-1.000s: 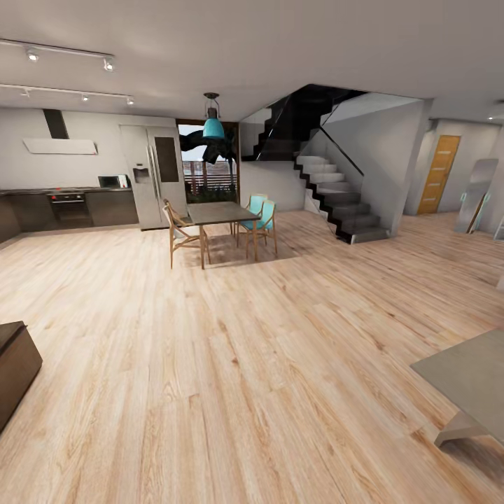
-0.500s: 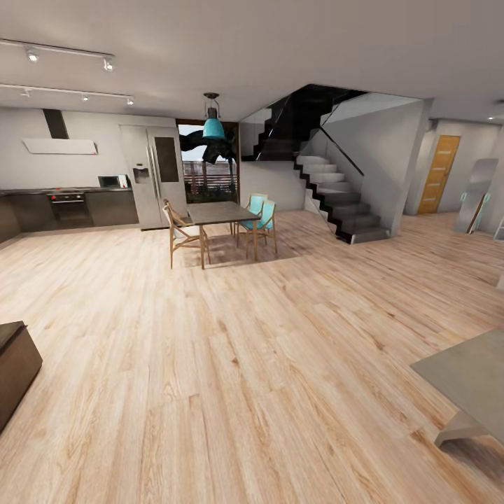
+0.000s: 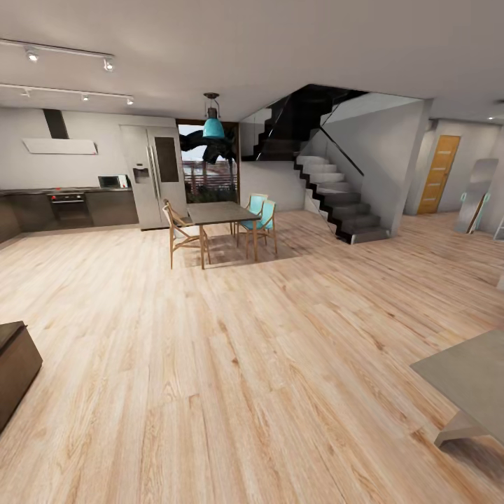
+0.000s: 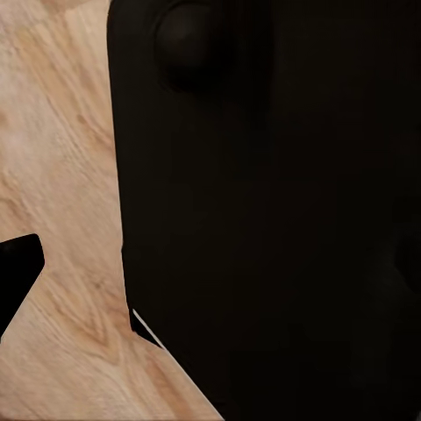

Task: Turn on the radio receiver that's on the table in the living room.

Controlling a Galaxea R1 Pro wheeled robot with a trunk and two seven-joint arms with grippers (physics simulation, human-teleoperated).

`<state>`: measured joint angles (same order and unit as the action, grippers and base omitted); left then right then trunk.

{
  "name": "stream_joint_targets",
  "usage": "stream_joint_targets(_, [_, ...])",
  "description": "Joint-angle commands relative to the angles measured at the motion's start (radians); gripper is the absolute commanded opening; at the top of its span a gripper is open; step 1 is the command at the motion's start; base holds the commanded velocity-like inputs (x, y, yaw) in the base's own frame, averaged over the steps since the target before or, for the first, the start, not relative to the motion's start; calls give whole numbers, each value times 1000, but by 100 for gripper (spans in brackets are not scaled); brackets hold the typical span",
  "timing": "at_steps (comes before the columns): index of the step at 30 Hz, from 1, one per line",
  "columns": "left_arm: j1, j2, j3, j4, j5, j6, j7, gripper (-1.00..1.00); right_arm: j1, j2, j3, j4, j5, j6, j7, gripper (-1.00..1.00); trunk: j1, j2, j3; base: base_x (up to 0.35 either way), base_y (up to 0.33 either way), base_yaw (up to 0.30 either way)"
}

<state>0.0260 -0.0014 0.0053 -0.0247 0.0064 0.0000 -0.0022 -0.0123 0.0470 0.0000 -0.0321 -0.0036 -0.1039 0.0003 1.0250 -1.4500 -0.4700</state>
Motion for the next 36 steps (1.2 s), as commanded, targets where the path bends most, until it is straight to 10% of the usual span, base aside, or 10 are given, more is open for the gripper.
stream_joint_targets(1, [0, 0, 0, -7, 0, 0, 0, 100, 0, 0, 0, -3, 0, -13, 1, 100, 0, 0, 0, 0, 0, 0])
stream_joint_targets(18, [0, 13, -1, -242, -9, -2, 3, 100, 0, 1, 1, -121, 2, -68, 3, 100, 0, 0, 0, 0, 0, 0])
stream_joint_targets(36, [-1, 38, 1, -814, -7, 9, 7, 100, 0, -2, 2, -498, 7, -64, -5, 100, 0, 0, 0, 0, 0, 0])
